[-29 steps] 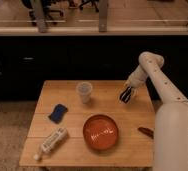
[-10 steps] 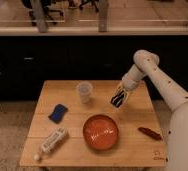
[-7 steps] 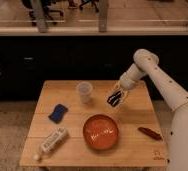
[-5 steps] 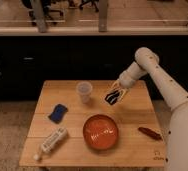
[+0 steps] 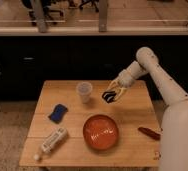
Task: Place the eraser in the ceramic cup
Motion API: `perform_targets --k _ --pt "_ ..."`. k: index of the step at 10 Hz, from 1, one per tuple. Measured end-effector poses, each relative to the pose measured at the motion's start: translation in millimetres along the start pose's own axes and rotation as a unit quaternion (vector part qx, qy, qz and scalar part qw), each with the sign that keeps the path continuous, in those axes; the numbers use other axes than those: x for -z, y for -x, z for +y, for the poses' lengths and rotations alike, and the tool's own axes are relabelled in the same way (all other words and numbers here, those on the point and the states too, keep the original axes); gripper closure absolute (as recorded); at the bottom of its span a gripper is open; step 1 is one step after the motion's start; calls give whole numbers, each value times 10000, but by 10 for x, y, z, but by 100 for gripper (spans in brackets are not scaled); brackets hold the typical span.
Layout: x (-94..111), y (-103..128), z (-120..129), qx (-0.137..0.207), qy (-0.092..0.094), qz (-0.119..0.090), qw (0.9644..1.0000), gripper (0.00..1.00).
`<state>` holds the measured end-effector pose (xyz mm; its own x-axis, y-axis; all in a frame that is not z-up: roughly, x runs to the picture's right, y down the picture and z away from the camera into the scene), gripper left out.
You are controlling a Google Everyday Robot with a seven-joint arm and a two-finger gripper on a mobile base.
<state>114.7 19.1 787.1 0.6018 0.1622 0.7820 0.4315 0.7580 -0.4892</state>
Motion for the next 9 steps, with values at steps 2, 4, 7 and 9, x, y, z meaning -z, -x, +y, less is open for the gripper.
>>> perform_targets --k 2,4,7,9 --pt "6 139 -22 -82 11 -233 9997 100" --pt "-6 283 -45 -98 40 -408 9991 100" --pt "-54 526 -109 -98 57 -693 9975 100" --pt "-75 648 -145 -110 55 -852 9963 100"
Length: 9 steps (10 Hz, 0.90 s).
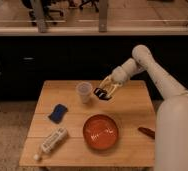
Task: Place the eraser in the ceramic cup
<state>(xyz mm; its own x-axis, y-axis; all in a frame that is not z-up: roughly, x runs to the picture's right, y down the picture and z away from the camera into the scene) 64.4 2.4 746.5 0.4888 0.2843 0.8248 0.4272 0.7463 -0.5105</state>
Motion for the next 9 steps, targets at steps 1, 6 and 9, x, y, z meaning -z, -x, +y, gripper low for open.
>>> perform_targets --k 1,6,9 --pt "-19 42 -19 3 -2 -35 10000 100" --pt "-143 299 -136 -24 -4 -303 9995 100" --pt "-180 388 -186 -82 -4 -452 9989 100"
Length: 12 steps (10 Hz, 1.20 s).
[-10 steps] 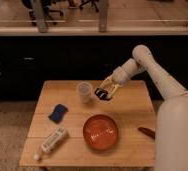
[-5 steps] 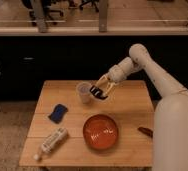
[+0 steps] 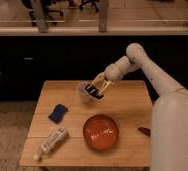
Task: Place the eraser in the ceramic cup
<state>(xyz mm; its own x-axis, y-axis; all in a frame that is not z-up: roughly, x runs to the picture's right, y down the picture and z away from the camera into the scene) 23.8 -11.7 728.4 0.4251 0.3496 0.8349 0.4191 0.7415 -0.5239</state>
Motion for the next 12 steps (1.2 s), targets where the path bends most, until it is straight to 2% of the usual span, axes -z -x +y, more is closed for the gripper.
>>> perform_targets --k 6,12 --pt "-206 266 -171 18 54 -161 9999 100" --pt "-381 334 -486 15 144 -273 9995 100"
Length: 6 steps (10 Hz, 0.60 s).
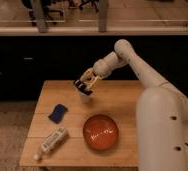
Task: Place the eraser in the ceramic cup
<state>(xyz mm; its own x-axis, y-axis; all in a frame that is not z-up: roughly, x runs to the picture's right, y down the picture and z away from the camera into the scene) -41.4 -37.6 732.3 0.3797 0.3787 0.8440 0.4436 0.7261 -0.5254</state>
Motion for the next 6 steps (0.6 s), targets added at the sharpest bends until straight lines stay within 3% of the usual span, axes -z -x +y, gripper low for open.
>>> perform_targets --k 6 --pt "-391 28 -295 84 303 -42 9995 100"
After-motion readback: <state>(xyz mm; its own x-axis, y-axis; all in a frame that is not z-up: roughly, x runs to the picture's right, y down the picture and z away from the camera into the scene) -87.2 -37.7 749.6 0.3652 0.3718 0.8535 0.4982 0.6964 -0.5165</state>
